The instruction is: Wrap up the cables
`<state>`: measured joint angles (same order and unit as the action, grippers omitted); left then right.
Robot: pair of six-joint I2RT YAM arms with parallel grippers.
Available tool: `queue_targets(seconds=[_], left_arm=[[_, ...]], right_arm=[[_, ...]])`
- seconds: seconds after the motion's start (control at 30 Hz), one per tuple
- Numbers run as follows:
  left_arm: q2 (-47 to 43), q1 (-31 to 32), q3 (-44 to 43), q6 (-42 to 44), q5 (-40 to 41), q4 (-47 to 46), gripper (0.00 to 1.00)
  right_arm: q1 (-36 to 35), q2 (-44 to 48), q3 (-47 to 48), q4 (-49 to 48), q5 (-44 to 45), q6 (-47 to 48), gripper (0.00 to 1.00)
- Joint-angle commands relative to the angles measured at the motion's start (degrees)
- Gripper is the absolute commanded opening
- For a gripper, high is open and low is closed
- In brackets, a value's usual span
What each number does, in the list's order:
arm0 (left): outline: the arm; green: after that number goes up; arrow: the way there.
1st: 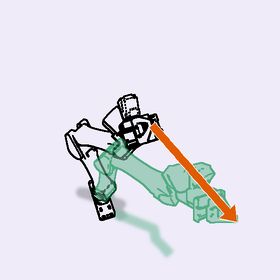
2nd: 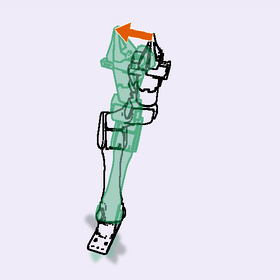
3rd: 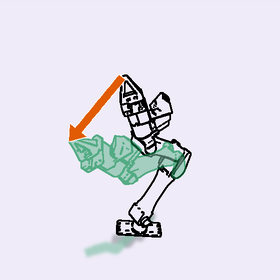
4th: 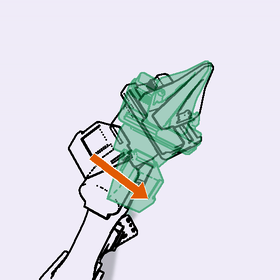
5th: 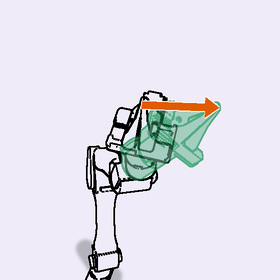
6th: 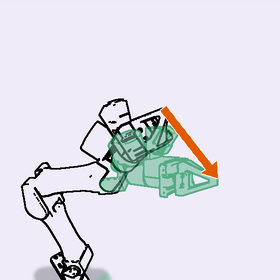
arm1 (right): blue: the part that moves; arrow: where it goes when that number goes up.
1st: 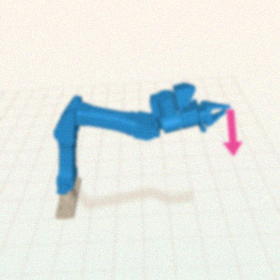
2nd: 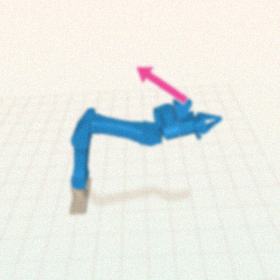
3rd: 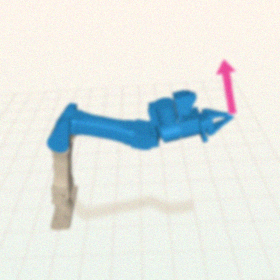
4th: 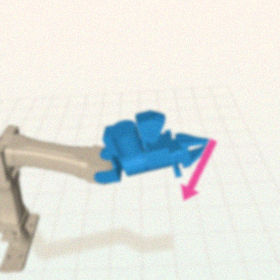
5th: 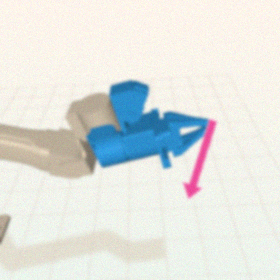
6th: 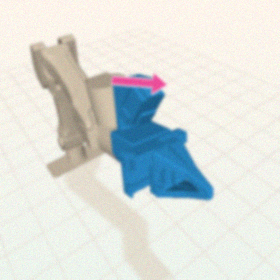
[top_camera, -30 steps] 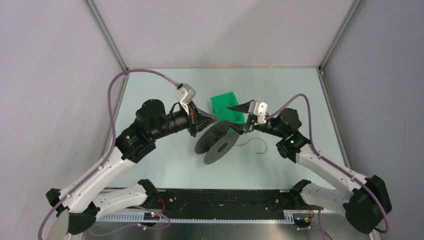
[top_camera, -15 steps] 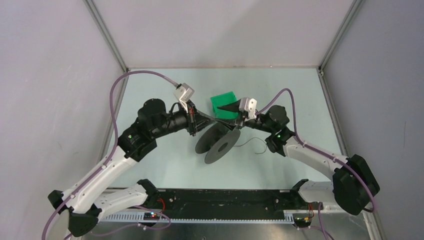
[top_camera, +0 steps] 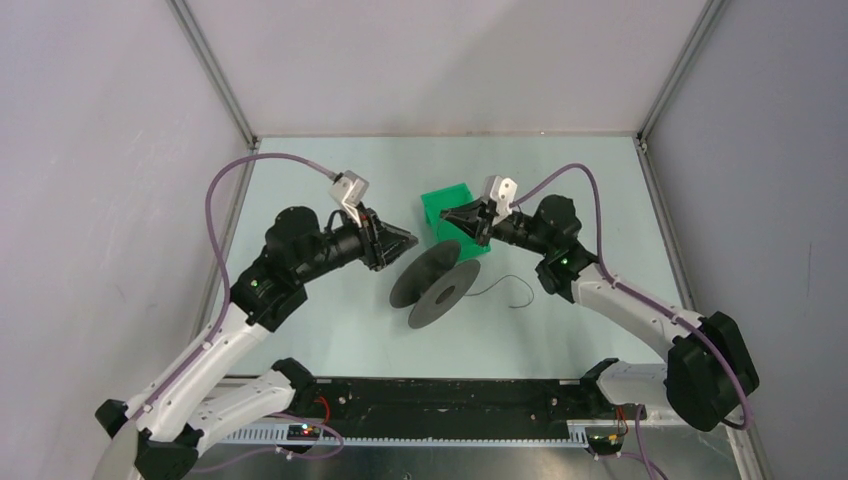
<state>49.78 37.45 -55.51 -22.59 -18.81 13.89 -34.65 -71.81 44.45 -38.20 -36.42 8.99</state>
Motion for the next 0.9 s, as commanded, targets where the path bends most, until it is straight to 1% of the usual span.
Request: queue_targets(seconds=[0.0, 0.03, 0.17, 0.2, 0.23, 0.27, 0.3, 0.37, 0.43, 0.5, 0.63, 0.77, 0.87], left_arm=[[-3.5, -3.5, 2.9, -1.4, 5.6, -1.7, 0.38], [-4.6, -3.8, 3.4, -0.9, 6.4, -1.6, 0.40], [-6.8, -4.4, 5.9, 7.3, 11.1, -1.2, 0.50], [-7.3, -4.4, 6.5, 7.9, 11.8, -0.9, 0.51], [-7.4, -4.4, 6.7, 8.4, 13.4, -0.3, 0.56], [-7.5, -4.5, 7.0, 8.5, 13.9, 0.1, 0.58], [-7.5, -4.5, 7.4, 9.1, 13.7, 0.7, 0.62], [-7.1, -4.5, 8.0, 9.6, 12.3, 1.2, 0.67], [-6.3, -4.5, 8.5, 10.0, 10.4, 1.3, 0.69], [-5.3, -4.5, 8.9, 10.3, 9.0, 1.3, 0.70], [-4.0, -4.5, 9.8, 11.6, 6.8, 1.3, 0.69], [-2.8, -4.5, 10.9, 13.2, 6.6, 0.5, 0.67], [-2.2, -4.5, 11.7, 14.0, 5.8, -0.9, 0.66]], right_arm=[[-1.1, 2.1, 6.1, 18.1, 3.9, 10.3, 0.00], [-2.2, 2.0, 6.2, 21.1, 4.5, 13.1, 0.00], [-4.8, 0.8, 7.0, 26.3, 9.1, 18.4, 0.00], [-5.9, 0.3, 7.8, 27.3, 11.5, 19.6, 0.00], [-6.5, -0.4, 8.5, 29.1, 12.6, 20.2, 0.00], [-7.8, -0.7, 8.7, 29.8, 15.1, 21.3, 0.00], [-8.5, -1.4, 8.8, 30.8, 16.4, 21.8, 0.00], [-10.4, -2.3, 8.9, 31.6, 20.3, 23.3, 0.00], [-12.5, -3.2, 8.9, 32.0, 26.4, 24.5, 0.00], [-14.6, -3.8, 8.9, 31.9, 30.4, 25.1, 0.00], [-16.4, -4.8, 8.9, 31.4, 35.6, 25.3, 0.00], [-17.2, -5.6, 8.9, 31.4, 36.4, 25.4, 0.00], [-17.7, -5.6, 8.9, 31.0, 38.9, 25.7, 0.00]])
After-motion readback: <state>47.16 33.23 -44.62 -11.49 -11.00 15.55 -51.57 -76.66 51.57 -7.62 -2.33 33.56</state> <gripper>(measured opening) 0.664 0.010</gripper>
